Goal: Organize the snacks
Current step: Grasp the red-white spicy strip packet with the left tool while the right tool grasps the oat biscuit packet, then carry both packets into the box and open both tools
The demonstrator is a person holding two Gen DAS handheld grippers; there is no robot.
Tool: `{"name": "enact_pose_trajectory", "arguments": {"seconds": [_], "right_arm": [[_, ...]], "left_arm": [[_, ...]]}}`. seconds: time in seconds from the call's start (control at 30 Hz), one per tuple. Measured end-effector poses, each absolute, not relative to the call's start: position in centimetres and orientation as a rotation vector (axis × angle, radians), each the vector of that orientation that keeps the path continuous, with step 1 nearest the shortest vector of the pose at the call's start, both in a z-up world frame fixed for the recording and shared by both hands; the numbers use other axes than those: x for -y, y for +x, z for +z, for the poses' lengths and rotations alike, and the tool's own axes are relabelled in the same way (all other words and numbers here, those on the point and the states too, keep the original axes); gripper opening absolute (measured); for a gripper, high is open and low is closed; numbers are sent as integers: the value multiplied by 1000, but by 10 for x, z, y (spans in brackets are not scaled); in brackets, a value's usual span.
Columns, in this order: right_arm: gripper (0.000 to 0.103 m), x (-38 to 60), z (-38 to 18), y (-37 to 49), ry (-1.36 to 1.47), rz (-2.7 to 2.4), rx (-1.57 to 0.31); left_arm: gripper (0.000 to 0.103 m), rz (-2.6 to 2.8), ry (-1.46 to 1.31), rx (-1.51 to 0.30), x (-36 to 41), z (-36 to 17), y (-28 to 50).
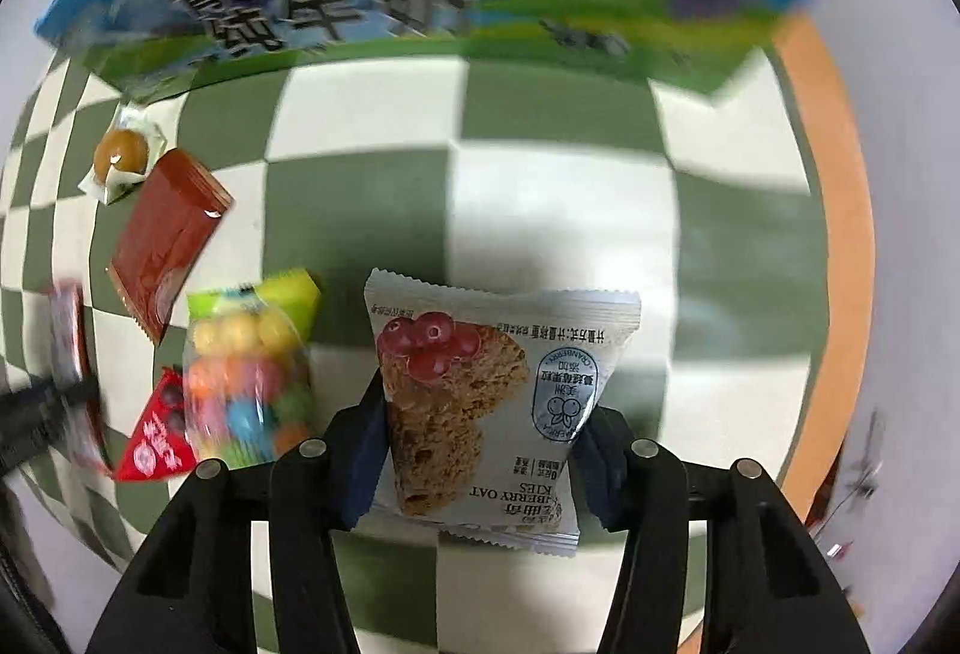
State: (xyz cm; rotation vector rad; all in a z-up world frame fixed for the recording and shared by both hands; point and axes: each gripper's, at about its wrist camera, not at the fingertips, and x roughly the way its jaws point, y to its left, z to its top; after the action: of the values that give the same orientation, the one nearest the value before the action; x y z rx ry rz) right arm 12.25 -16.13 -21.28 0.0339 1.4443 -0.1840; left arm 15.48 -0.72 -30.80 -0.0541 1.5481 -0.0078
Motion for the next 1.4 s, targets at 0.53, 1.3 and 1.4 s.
{"name": "enact_pose_trajectory", "arguments": {"seconds": [0.53,1.3,1.4], "right_arm": [[47,186,-197,84,247,-176,-1386],[47,176,10,233,226,6,-1034],[47,196,3,285,194,-51,-1062]], "left_arm": [[41,-47,-98,-1452,33,-258,124],[41,-358,-67,-1201,123,-72,395],[41,-314,-26,-1282,131,-102,443]]}}
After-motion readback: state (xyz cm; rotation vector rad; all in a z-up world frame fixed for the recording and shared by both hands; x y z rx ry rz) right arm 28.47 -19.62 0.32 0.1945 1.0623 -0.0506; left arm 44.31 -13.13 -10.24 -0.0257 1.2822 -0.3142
